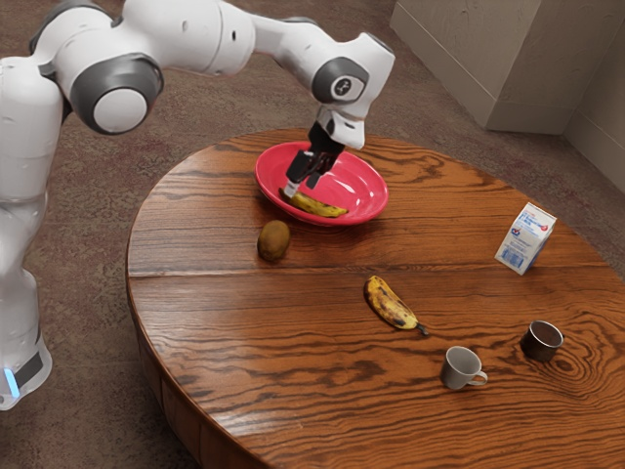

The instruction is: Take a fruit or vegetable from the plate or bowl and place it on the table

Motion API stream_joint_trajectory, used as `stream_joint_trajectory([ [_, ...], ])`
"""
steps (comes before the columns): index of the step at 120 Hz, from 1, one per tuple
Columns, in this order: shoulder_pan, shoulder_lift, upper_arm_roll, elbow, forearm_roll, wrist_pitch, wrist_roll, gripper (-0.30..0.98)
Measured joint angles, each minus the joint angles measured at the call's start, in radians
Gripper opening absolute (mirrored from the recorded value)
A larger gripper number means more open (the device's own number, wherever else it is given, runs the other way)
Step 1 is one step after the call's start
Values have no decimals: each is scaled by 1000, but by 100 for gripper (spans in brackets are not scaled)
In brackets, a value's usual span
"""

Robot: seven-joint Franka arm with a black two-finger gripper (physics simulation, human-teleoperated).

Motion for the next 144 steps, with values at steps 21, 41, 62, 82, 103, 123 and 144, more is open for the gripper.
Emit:
stream_joint_trajectory([
  [21, -6, 14, -2, -1, -6, 7, -1, 67],
  [41, 3, 19, -2, -1, -7, 13, -1, 66],
  [62, 5, 24, -3, -1, -11, 26, -2, 58],
  [82, 5, 25, -2, -1, -12, 38, -3, 50],
  [103, 4, 44, -2, -1, -12, 48, -3, 45],
  [123, 2, 58, -2, -3, -12, 57, -3, 43],
  [144, 5, 61, -2, -4, -18, 67, -3, 35],
])
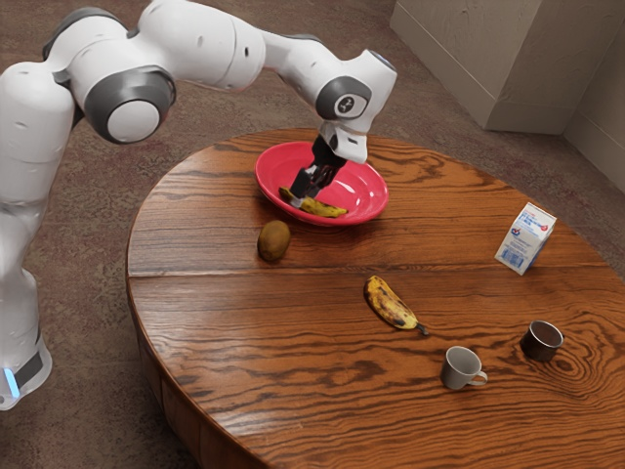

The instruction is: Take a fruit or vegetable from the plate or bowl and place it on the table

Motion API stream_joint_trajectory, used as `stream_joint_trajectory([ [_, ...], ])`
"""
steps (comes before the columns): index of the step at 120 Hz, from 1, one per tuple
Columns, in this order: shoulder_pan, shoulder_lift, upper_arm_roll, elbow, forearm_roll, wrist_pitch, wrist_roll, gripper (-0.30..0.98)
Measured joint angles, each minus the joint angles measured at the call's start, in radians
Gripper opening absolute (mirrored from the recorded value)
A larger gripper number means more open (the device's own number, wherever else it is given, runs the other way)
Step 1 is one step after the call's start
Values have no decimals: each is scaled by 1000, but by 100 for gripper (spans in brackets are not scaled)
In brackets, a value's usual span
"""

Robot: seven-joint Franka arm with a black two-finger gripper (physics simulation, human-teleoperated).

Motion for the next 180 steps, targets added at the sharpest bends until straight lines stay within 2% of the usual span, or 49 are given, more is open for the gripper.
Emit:
stream_joint_trajectory([
  [13, 3, 4, 1, -1, -8, 6, -1, 25],
  [27, 8, 12, 1, -1, -16, 13, -1, 21],
  [60, 7, 5, 4, 13, -20, 22, -2, 19],
  [82, -10, -82, -6, 54, -19, 14, -1, 18],
  [91, -65, -117, -9, 56, -16, 3, -5, 18],
  [101, -173, -147, -10, 57, -11, -10, -14, 19],
  [127, -396, -136, -12, 54, -4, -25, -49, 18],
  [142, -455, -126, -12, 54, -5, -24, -72, 18],
  [160, -461, -124, -11, 54, -5, -23, -95, 18],
  [164, -462, -125, -11, 55, -5, -24, -99, 21],
  [172, -457, -123, -11, 56, -9, -26, -105, 39],
  [180, -450, -119, -9, 56, -9, -27, -110, 50],
])
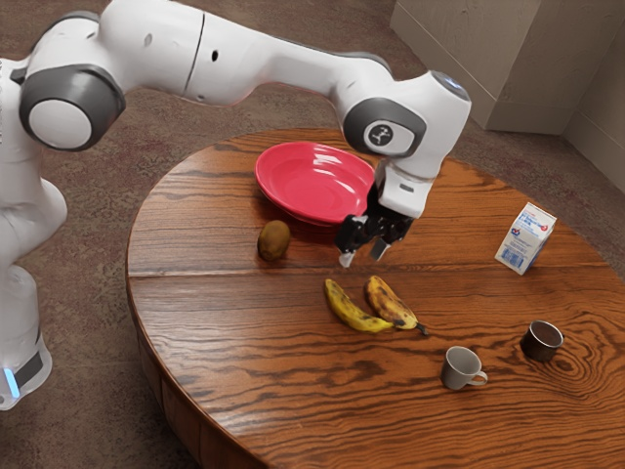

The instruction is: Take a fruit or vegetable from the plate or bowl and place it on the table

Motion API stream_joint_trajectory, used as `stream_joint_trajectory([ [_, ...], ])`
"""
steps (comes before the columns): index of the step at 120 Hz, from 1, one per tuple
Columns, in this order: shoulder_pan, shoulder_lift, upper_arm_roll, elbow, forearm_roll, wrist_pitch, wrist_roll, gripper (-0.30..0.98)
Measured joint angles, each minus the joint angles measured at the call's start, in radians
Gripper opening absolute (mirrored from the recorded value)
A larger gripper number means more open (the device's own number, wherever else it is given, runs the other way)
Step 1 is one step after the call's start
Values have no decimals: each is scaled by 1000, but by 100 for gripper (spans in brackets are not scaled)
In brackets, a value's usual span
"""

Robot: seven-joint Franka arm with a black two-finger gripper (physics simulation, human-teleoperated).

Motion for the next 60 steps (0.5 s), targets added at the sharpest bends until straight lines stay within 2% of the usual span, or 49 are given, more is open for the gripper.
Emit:
stream_joint_trajectory([
  [22, 21, 31, 6, 1, -9, -7, 6, 64],
  [60, 13, 60, -1, 9, 20, -35, 13, 68],
])
